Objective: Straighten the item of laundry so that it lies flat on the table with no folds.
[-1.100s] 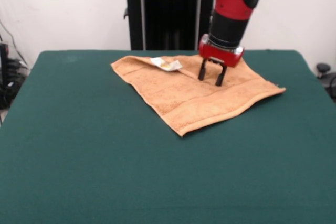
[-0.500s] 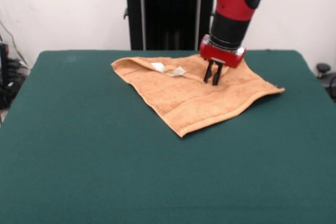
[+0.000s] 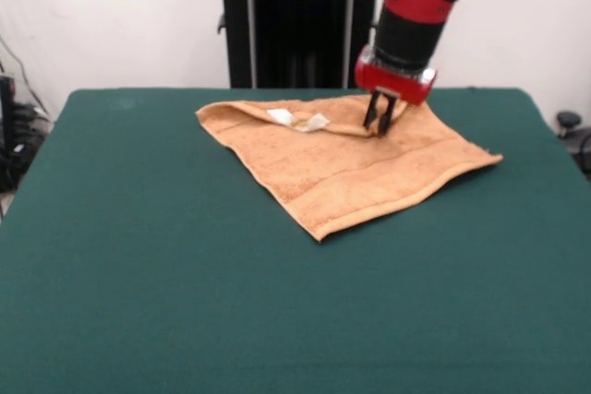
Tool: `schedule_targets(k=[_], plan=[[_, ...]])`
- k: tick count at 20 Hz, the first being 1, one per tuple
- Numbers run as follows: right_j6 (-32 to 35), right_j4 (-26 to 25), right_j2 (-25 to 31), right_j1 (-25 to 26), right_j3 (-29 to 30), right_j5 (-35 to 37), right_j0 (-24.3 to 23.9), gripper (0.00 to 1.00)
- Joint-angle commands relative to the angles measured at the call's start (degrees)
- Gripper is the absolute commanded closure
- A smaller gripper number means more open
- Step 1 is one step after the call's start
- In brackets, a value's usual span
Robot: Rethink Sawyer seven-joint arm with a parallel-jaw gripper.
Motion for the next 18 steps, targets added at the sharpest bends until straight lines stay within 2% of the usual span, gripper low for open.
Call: schedule_targets(k=[1, 5, 7, 18], plan=[[7.7, -2.3, -4.6, -10.8, -5.5, 26.7, 5.1, 1.0], [8.4, -4.1, -6.0, -13.7, -6.3, 33.4, 5.7, 1.0], [8.7, -4.5, -6.1, -14.6, -6.2, 34.5, 5.7, 1.0], [8.1, -3.3, -1.7, -13.0, -1.1, 24.7, 2.6, 1.0]])
